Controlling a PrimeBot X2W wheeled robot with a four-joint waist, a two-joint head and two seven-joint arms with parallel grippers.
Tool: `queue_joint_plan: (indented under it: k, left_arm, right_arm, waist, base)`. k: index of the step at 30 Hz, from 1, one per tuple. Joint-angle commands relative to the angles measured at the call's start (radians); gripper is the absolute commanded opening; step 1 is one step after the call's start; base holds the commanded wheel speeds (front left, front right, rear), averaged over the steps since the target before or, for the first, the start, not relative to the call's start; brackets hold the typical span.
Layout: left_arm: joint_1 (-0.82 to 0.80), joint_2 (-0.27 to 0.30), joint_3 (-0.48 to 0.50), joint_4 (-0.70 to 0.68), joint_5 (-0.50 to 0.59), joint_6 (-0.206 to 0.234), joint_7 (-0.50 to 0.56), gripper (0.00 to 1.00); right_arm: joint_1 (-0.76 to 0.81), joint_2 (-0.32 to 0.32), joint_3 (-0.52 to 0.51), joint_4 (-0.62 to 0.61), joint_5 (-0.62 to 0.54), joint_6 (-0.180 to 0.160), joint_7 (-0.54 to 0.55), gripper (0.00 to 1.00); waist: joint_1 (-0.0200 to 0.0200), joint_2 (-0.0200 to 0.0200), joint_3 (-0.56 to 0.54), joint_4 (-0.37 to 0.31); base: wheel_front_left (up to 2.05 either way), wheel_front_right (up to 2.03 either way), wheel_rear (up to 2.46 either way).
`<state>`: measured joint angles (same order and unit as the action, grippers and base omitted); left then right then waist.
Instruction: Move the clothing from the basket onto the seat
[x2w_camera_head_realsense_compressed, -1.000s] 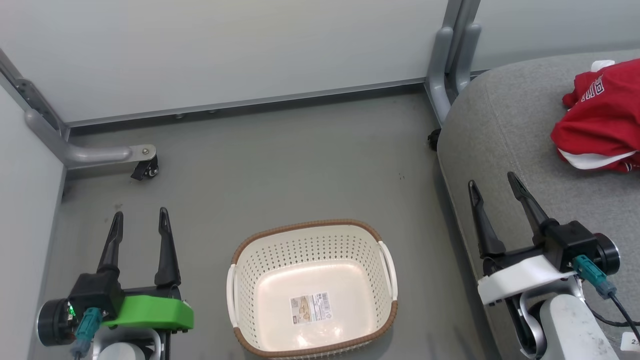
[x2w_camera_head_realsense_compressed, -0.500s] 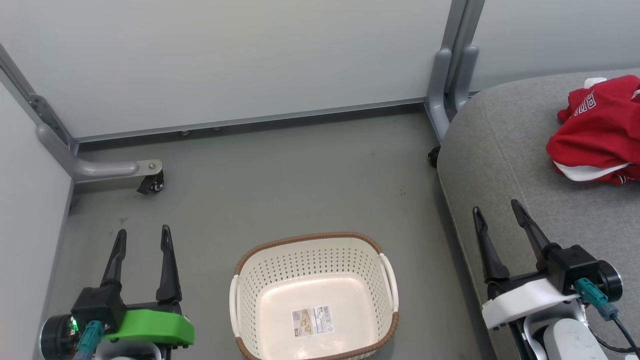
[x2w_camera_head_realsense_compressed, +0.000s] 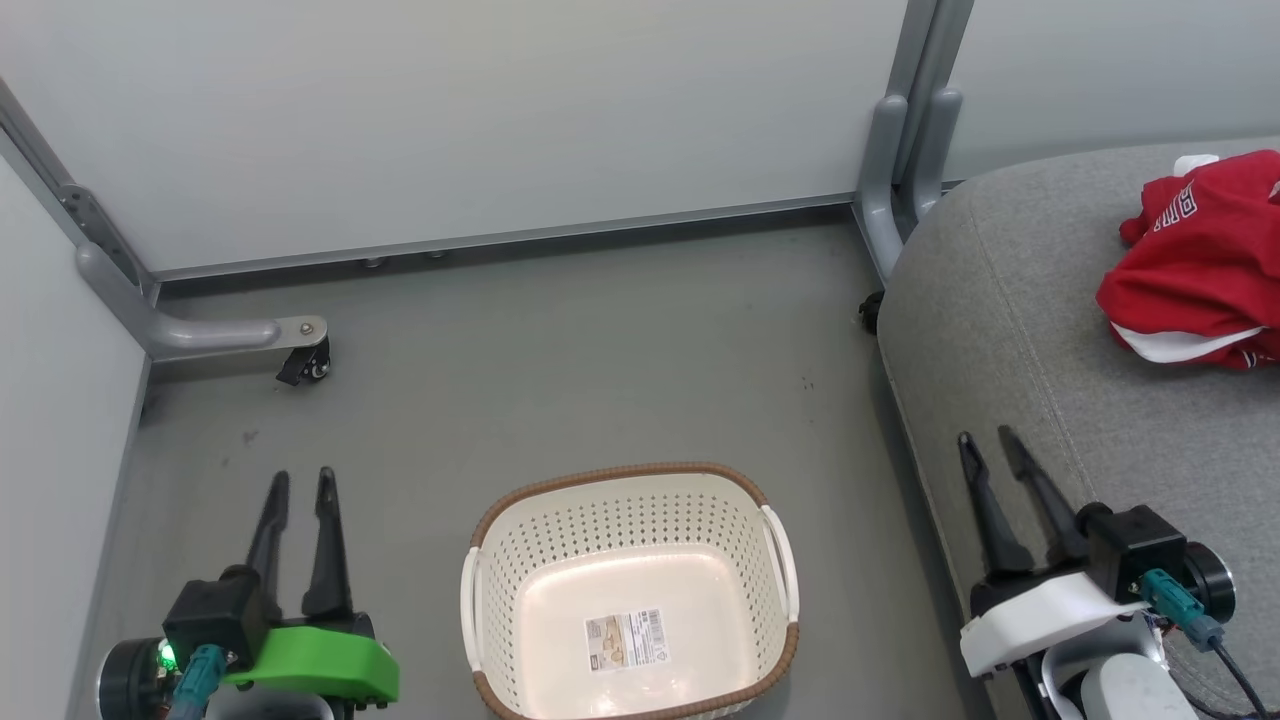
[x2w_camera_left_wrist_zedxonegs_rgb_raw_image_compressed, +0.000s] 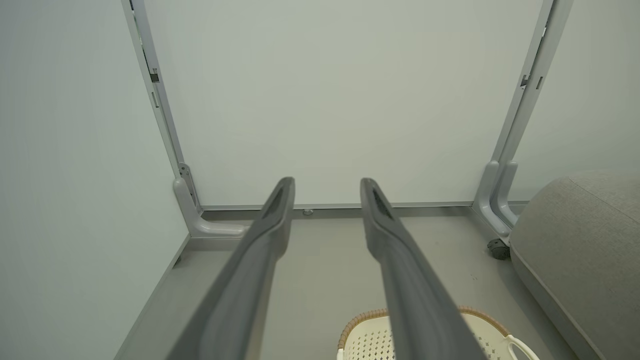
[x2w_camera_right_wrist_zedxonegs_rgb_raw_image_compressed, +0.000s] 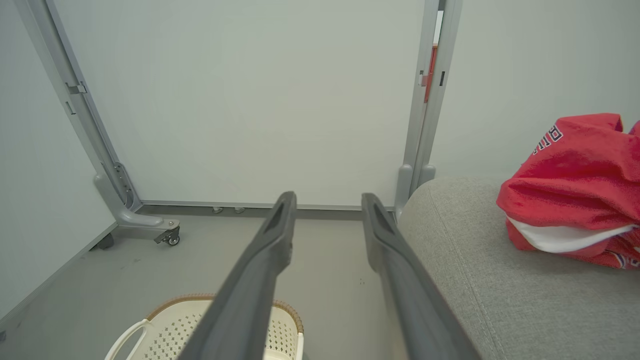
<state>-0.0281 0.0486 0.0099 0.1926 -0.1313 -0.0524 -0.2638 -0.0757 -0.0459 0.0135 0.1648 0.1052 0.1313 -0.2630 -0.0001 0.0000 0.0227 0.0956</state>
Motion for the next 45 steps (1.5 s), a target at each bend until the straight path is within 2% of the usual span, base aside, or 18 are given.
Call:
queue_joint_plan:
  k: [1,26,45]
  left_arm:
    - [0.000,-0.002,0.000,0.009,-0.002,0.000,0.001,0.00]
    - [-0.030,-0.001,0.033,0.028,-0.447,-0.022,0.115,0.00]
    - [-0.047,0.001,0.052,0.030,-0.719,-0.034,0.184,0.00]
  right_arm:
    - [0.004,0.001,0.000,0.008,0.002,0.000,0.001,0.00]
    - [-0.010,0.000,-0.040,0.038,0.455,0.000,0.116,0.00]
    - [-0.021,-0.002,-0.064,0.050,0.731,0.000,0.184,0.00]
  waist:
    - [0.0001,0.0000,0.000,0.000]
    - [0.0001,0.0000,-0.005,-0.018]
    - [0.0001,0.0000,-0.008,-0.033]
  base:
    - [0.00,0.00,0.00]
    - [0.00,0.00,0.00]
    - [0.00,0.00,0.00]
